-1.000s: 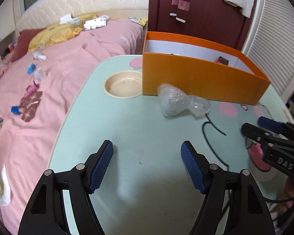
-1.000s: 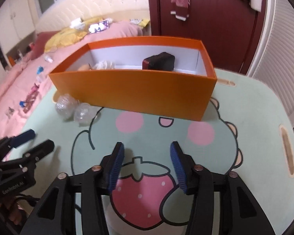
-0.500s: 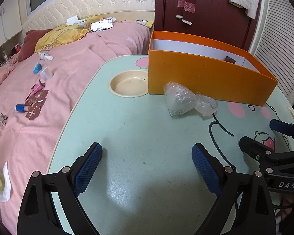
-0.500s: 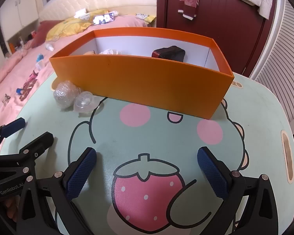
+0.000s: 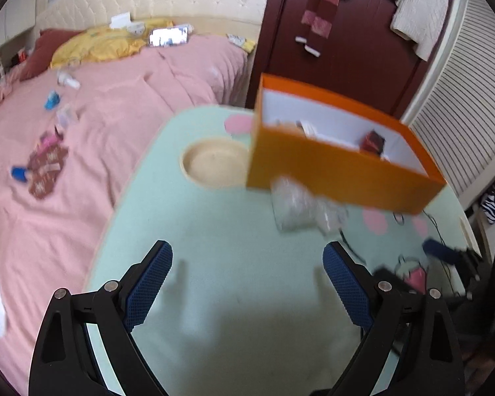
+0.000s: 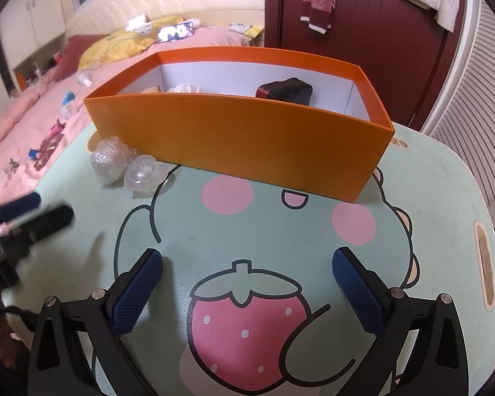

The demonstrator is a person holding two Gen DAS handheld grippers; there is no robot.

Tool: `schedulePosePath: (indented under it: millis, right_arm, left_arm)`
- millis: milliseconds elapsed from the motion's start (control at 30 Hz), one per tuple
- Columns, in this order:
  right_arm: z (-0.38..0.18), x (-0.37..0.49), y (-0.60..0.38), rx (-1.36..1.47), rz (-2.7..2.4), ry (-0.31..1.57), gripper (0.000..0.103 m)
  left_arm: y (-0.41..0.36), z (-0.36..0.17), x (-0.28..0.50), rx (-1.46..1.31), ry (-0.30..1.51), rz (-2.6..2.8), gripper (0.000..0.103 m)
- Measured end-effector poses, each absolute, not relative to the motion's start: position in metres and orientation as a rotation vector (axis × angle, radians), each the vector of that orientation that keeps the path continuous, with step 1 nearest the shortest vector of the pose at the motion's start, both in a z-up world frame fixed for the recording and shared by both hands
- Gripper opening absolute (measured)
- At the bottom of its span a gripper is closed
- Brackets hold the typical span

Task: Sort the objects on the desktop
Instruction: 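Move both grippers back over the table toward the clear plastic items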

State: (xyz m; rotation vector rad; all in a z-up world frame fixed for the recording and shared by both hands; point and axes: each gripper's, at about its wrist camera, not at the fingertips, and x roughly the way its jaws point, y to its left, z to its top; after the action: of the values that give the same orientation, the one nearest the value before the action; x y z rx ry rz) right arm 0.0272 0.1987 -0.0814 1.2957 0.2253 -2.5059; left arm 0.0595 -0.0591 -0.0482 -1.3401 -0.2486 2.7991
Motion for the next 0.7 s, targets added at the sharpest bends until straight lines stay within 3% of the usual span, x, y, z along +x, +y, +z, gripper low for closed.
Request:
schedulePosePath:
  millis: [300,433,633,667,700]
  right_arm:
    - [-0.081,0.026,0.199,1.292,-2.502,0.222,0.103]
    - [-0.081,0.027,0.199,1.292,-2.501,0.222,0.103]
    - [-0.080,0.029,0.196,1.296,-2.505,0.219,0.103]
    - [-0.079,0.029,0.196,1.296,-2.505,0.220,0.103]
    - [-0.079,0.029,0.196,1.296,-2.505,0.220,0.103]
  left_arm:
    - [-0.041,-0.039,0.017,-1.284,-0.124,2.767,0.089]
    - [-0.030,-0.049,0.004,-1.335,-0.113,2.704,0.058]
    - [-0.028,-0.061,0.002,-1.353,-0.148,2.648,0.056]
    - [-0.029,-0.063,0.002,-1.353,-0.154,2.640,0.042]
    - [-0.031,-0.064,0.002,-1.356,-0.163,2.632,0.036]
